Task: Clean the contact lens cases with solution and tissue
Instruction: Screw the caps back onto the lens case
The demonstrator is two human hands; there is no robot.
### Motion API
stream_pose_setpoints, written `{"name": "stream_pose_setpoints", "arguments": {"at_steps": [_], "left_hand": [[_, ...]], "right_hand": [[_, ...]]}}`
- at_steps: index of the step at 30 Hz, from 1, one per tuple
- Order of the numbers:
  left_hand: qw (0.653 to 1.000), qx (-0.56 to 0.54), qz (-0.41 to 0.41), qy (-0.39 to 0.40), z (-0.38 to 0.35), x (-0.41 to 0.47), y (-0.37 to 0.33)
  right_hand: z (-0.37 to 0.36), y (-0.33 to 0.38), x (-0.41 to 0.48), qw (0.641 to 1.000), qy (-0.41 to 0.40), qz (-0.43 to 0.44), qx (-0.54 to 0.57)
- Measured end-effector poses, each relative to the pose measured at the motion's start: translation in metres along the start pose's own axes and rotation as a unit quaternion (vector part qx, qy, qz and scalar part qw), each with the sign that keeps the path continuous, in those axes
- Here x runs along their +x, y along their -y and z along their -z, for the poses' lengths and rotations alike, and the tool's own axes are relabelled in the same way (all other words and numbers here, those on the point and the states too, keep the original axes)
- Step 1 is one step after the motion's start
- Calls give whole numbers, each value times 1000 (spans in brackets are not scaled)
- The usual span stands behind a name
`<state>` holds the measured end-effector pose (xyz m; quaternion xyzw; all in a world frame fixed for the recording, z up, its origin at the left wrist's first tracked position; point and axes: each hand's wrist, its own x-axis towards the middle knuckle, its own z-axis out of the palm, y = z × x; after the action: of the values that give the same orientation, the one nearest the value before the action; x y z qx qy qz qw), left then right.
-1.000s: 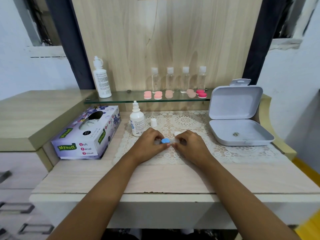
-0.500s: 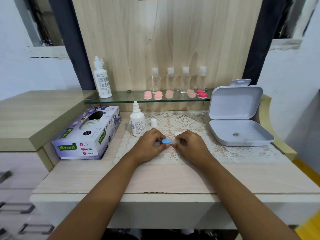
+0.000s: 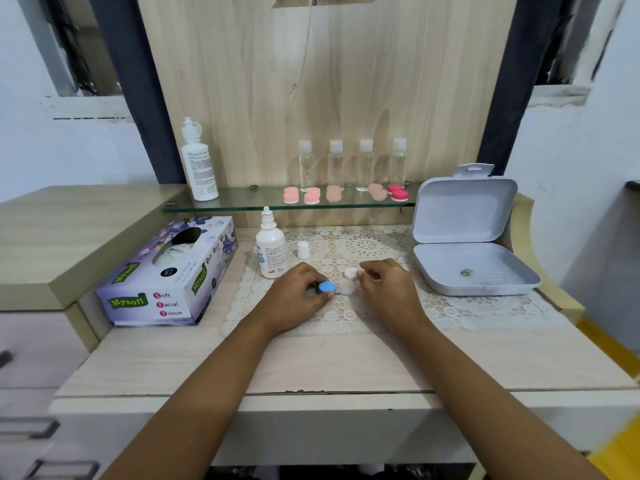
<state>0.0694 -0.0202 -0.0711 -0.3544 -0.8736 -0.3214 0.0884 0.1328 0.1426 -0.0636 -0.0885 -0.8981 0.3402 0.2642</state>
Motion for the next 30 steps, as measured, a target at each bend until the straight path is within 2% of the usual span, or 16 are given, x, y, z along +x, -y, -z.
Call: {"name": "stream_pose_setpoints", "arguments": {"at_steps": [3, 7, 11, 15, 21, 30], "left_hand": [[1000, 0, -2, 2, 0, 0, 1], [1000, 2, -7, 2, 0, 1, 1], [1000, 4, -10, 3, 0, 0, 1], [1000, 6, -7, 7, 0, 1, 2], [1000, 6, -5, 13, 0, 0, 1], [1000, -8, -3, 8, 0, 0, 2]], "right_hand": [[6, -2, 10, 999, 20, -5, -25], [9, -2, 26, 989, 122, 13, -77], [7, -5, 35, 966, 209, 87, -128], [6, -7, 34, 972, 181, 91, -115], [8, -4, 24, 992, 123, 27, -2], [0, -6, 2, 984, 124, 127, -28]]}}
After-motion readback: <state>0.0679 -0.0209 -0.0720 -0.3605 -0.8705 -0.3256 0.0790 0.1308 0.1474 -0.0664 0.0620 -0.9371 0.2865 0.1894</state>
